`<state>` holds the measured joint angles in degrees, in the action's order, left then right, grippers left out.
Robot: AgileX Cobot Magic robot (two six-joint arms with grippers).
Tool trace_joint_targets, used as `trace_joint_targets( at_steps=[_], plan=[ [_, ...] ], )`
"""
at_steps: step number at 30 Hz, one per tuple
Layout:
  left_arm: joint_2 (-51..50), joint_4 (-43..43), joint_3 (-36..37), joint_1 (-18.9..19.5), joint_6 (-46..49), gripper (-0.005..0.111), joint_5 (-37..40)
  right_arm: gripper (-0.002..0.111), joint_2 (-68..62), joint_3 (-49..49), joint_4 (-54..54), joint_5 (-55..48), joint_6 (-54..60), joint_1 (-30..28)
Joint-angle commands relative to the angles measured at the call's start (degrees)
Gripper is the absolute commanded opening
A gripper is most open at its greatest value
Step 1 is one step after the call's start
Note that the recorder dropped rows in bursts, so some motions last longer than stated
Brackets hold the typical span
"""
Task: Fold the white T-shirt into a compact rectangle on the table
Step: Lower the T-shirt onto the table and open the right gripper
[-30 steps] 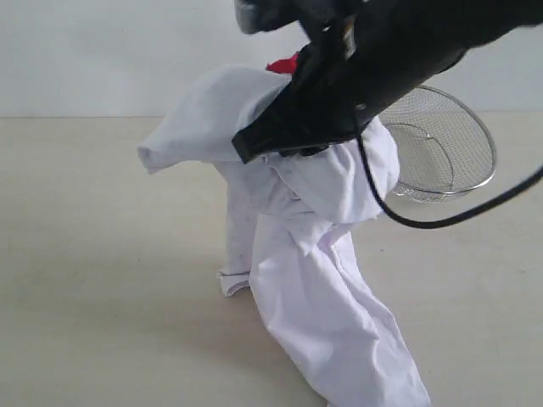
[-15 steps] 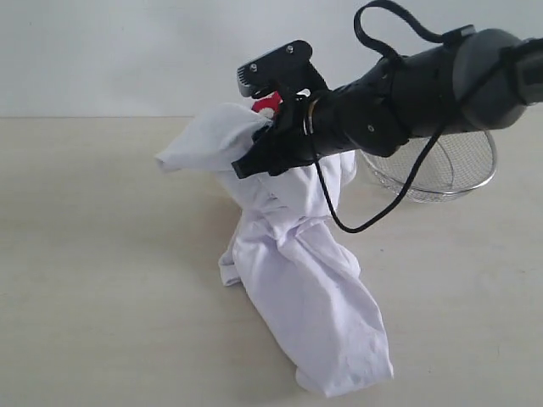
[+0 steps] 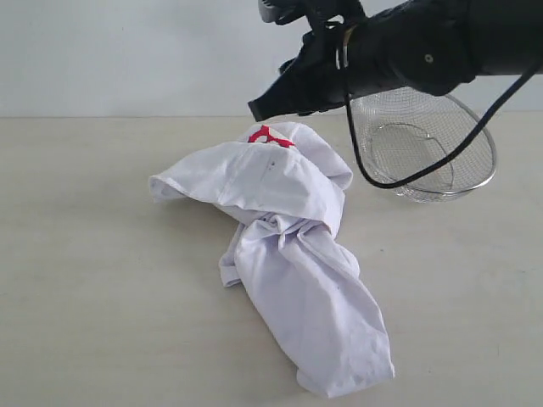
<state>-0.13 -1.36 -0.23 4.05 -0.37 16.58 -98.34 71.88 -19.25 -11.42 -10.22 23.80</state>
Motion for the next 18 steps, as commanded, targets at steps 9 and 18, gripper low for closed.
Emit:
trace_joint_targets(
  at_steps=[9, 18],
  plan=[
    [0.13, -0.47, 0.23, 0.3, 0.04, 0.005, -0.25, 0.0, -11.06, 0.22, -0.42, -0.97, 0.86, -10.57],
    [0.13, -0.47, 0.23, 0.3, 0.04, 0.005, -0.25, 0.0, -11.53, 0.22, -0.32, -2.1, 0.98, -10.57]
  ],
)
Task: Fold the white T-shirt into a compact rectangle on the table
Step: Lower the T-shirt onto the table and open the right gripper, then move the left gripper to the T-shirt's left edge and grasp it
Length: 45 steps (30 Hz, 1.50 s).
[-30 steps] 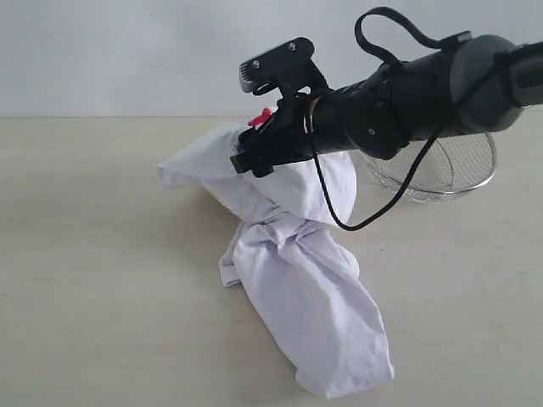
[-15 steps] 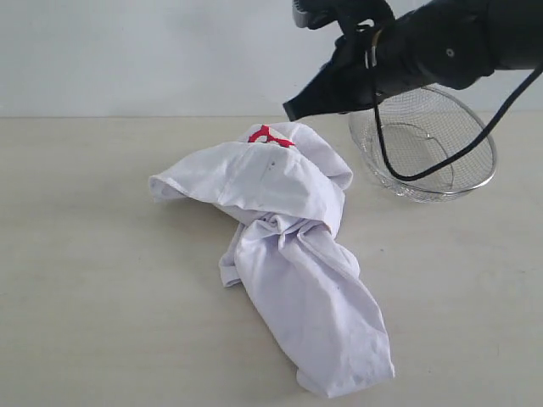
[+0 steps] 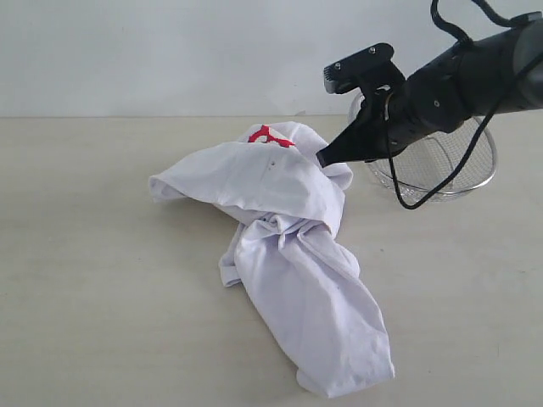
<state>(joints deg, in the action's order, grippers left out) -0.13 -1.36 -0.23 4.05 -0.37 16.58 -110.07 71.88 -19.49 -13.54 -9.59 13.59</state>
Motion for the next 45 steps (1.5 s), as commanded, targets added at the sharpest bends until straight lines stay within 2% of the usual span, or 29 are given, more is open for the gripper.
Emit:
trace_joint_targets(
  at_steps=[1, 5, 7, 11, 13, 16, 20, 26, 31, 33, 40, 45],
  plan=[
    [0.13, -0.47, 0.23, 0.3, 0.04, 0.005, -0.25, 0.0, 0.2, 0.22, -0.08, 0.02, 0.35, -0.36],
    [0.13, -0.66, 0.23, 0.3, -0.06, 0.005, -1.74, 0.0, -0.61, 0.22, 3.02, 1.01, 2.3, -0.36],
    [0.13, -0.93, 0.23, 0.3, -0.05, 0.005, -5.62, 0.0, -1.2, 0.22, 4.47, 1.48, 4.58, -0.36],
    [0.13, -5.68, 0.23, 0.3, -3.14, 0.005, -21.5, 0.0, -2.87, 0.32, 4.73, 3.69, 5.44, -0.36],
    [0.13, -5.7, 0.23, 0.3, -5.62, 0.005, -25.49, 0.0, -4.24, 0.98, 4.87, 3.91, 5.44, -0.36],
    [-0.52, -5.1, -0.99, 0.08, -12.73, 0.005, -22.04, 0.0, -6.6, 3.16, 4.87, 2.23, 5.44, -0.36],
    [-5.98, -4.82, -3.52, -2.75, -13.85, 0.005, -17.95, 0.0, -9.57, 7.29, 4.63, -1.47, 5.44, -0.45],
    [-19.73, -3.22, -10.29, -11.31, -11.97, 0.005, -18.19, 0.0, -11.48, 12.31, 3.62, -4.27, 5.44, -1.06],
    [-35.7, 0.46, -19.21, -18.21, -11.69, 0.005, -18.19, 0.0, -12.56, 14.22, 3.62, -5.93, 5.44, -4.74],
    [-41.57, 0.75, -22.27, -19.88, -11.69, 0.005, -18.28, 0.0, -12.59, 14.22, 3.62, -5.93, 5.44, -6.54],
    [-59.26, 0.75, -30.22, -20.78, -12.66, 0.005, -18.26, 0.0, -12.59, 14.22, 3.62, -5.18, 5.69, -10.42],
    [-64.69, 0.75, -33.27, -20.78, -12.83, 0.005, -20.36, 0.0, -11.25, 14.22, 4.71, -8.15, 5.69, -9.62]
  ],
)
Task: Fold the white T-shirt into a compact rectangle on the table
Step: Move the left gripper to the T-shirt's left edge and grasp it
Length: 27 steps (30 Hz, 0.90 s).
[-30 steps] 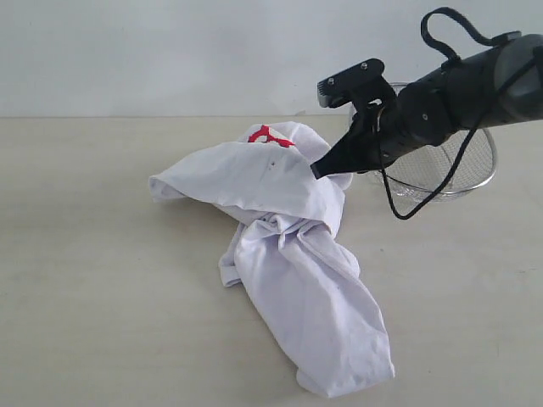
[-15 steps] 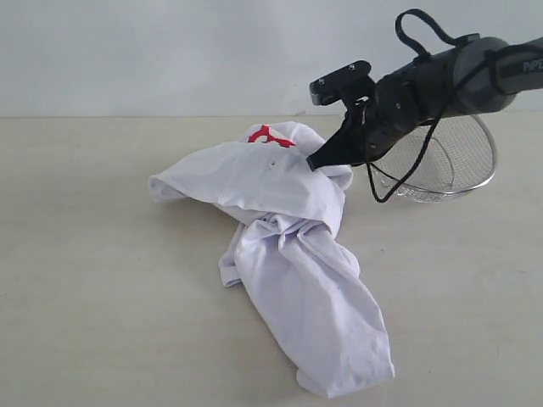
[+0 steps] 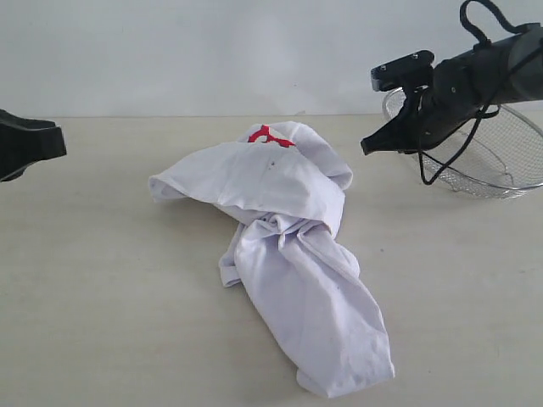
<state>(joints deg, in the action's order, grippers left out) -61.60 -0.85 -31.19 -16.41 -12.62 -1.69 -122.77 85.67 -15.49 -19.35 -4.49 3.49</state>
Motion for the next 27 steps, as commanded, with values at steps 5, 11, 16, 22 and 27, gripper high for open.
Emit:
trace_joint_targets(
  at_steps=[5, 11, 16, 22, 27],
  plan=[
    [-3.39, -1.47, -3.43, -0.32, -0.68, 0.005, -7.03, 0.0, 6.03, 0.43, 2.76, -12.73, 1.57, 1.88],
    [-8.77, -0.63, -3.66, -1.07, -0.68, 0.005, -7.08, 0.0, 12.99, 0.17, 18.3, -28.12, 15.39, 2.15],
    [-19.28, 0.85, -6.22, -5.77, -0.68, 0.005, -4.64, 0.0, 15.82, 0.17, 28.5, -37.64, 25.68, 2.3],
    [-30.43, 1.37, -12.42, -8.83, -1.02, 0.005, -3.93, 0.0, 16.07, 0.17, 30.74, -43.38, 27.8, 2.3],
    [-34.16, -0.72, -14.34, -3.46, -11.32, 0.005, -4.76, 0.0, 16.07, 0.17, 31.43, -45.2, 28.07, 2.3]
  ],
)
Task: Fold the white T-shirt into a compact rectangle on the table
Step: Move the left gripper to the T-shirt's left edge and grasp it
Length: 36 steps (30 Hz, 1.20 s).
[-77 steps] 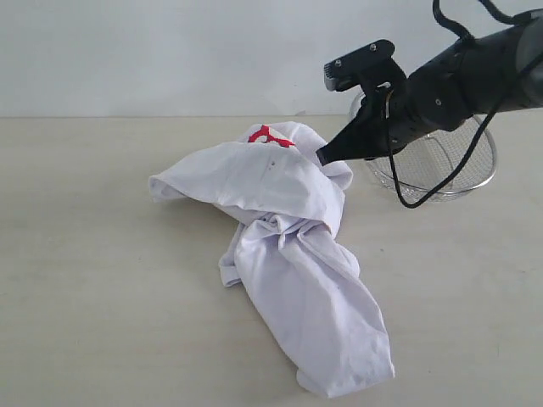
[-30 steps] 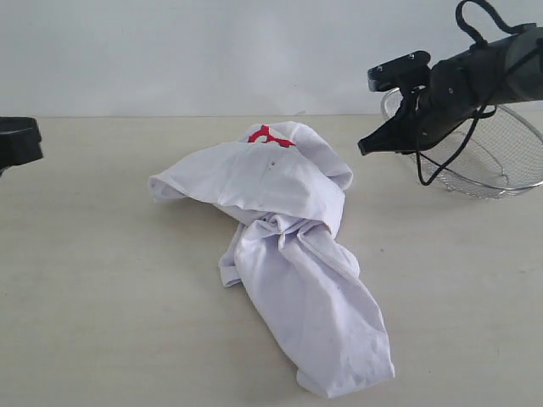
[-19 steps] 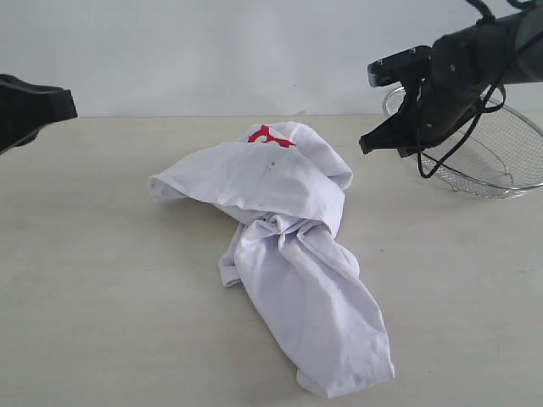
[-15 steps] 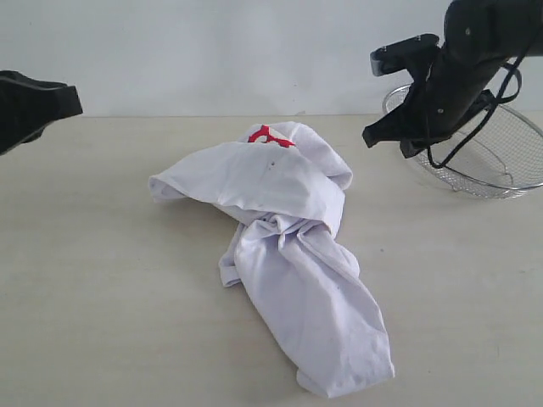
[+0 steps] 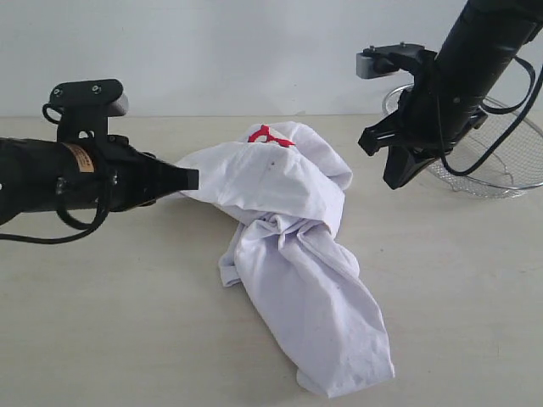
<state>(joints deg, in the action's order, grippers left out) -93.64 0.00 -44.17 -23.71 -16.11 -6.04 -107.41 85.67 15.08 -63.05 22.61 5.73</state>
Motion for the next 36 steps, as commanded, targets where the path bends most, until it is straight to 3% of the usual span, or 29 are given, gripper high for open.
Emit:
trace_joint_targets(
  at_steps=[1, 6, 10, 13, 15, 17, 19, 24, 27, 31, 33, 35, 36],
  plan=[
    [-2.52, -1.57, -1.5, 5.45, -11.11, 0.005, -0.61, 0.0, 0.7, 0.17, 1.28, -1.6, 0.97, 0.05],
    [-2.6, 0.35, -1.5, 9.91, -22.92, 0.005, -0.37, 0.0, 0.7, 0.17, 4.8, -1.88, 3.84, 0.05],
    [-2.86, 5.21, -1.55, 8.5, -31.45, 0.005, -2.36, 0.0, 0.7, 0.17, 8.03, -0.86, 5.48, 0.05],
    [-3.83, 14.89, -1.55, 6.85, -45.06, 0.005, -9.98, 0.0, 0.7, 0.17, 10.02, -0.86, 7.21, 0.05],
    [-4.77, 33.78, -1.01, 7.25, -59.3, 0.005, -23.47, 0.0, 0.7, 0.17, 10.83, -1.41, 8.47, 0.05],
    [-7.11, 50.73, -1.47, 9.7, -65.89, 0.005, -41.71, 0.0, 0.7, 0.17, 10.82, -1.53, 8.61, 0.05],
    [-9.7, 57.17, -1.79, 12.66, -71.95, 0.005, -49.83, 0.0, 0.7, 0.17, 10.82, -1.86, 8.59, 0.05],
    [-16.16, 62.37, 0.27, 20.55, -93.45, 0.005, -46.48, 0.0, 0.7, 0.17, 10.94, -3.34, 8.87, 0.05],
    [-19.04, 60.31, 0.64, 22.72, -87.65, 0.005, -55.55, 0.0, 0.7, 0.17, 10.94, -3.12, 8.99, 0.05],
    [-19.53, 65.92, -1.94, 23.11, -84.91, 0.005, -41.39, 0.0, 0.7, 0.17, 11.34, -3.24, 8.99, 0.05],
    [-19.61, 65.57, -3.34, 23.11, -84.91, 0.018, -40.76, 0.0, 0.7, 0.17, 11.34, -3.24, 8.99, 0.05],
    [-19.61, 65.57, -4.86, 23.11, -86.02, 0.045, -41.09, 0.0, 0.7, 0.17, 11.34, -3.13, 8.99, 0.05],
    [-19.61, 65.57, -5.67, 22.97, -87.57, 0.067, -40.97, 0.0, 0.7, 0.17, 11.34, -2.98, 8.99, 0.05]
  ],
)
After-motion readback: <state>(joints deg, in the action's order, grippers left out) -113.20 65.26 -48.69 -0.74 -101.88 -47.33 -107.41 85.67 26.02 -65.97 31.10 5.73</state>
